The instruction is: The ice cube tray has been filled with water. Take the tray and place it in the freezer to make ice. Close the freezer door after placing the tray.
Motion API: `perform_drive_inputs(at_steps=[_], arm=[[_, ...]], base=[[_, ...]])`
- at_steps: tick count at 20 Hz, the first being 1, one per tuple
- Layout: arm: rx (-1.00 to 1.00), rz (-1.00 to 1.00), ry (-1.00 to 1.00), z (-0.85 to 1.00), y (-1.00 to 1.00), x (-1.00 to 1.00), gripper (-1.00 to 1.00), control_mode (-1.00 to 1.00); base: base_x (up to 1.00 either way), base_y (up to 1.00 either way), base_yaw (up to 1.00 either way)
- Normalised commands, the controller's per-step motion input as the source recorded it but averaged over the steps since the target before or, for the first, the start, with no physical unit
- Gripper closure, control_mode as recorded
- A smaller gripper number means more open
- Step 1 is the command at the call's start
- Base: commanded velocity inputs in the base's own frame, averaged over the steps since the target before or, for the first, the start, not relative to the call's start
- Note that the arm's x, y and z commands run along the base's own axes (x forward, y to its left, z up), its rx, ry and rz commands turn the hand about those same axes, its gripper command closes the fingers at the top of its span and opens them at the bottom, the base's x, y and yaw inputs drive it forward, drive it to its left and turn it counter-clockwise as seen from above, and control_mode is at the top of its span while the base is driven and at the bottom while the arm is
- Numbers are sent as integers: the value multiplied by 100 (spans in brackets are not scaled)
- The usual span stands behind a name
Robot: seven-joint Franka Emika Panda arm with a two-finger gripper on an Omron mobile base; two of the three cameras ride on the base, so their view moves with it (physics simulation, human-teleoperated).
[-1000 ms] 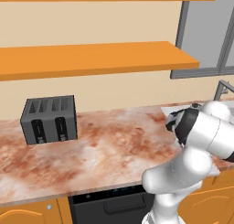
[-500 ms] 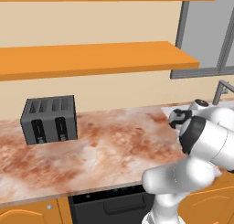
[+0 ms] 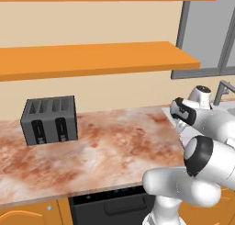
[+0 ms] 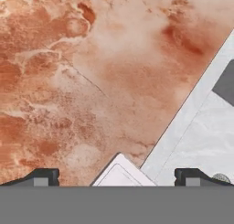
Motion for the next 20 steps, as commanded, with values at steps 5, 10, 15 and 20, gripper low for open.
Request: perform_drive_inputs(at_steps=[5, 10, 15, 20], arm=[[2, -25, -19, 61, 10, -18, -100, -100], [17, -44, -11, 27, 0, -45, -100, -100], [29, -53, -3, 20, -5, -60, -100, -100], [40, -51, 0, 28, -22, -81, -100, -100]], base=[[0, 0, 0], [0, 0, 0], [0, 0, 0], [0, 0, 0]])
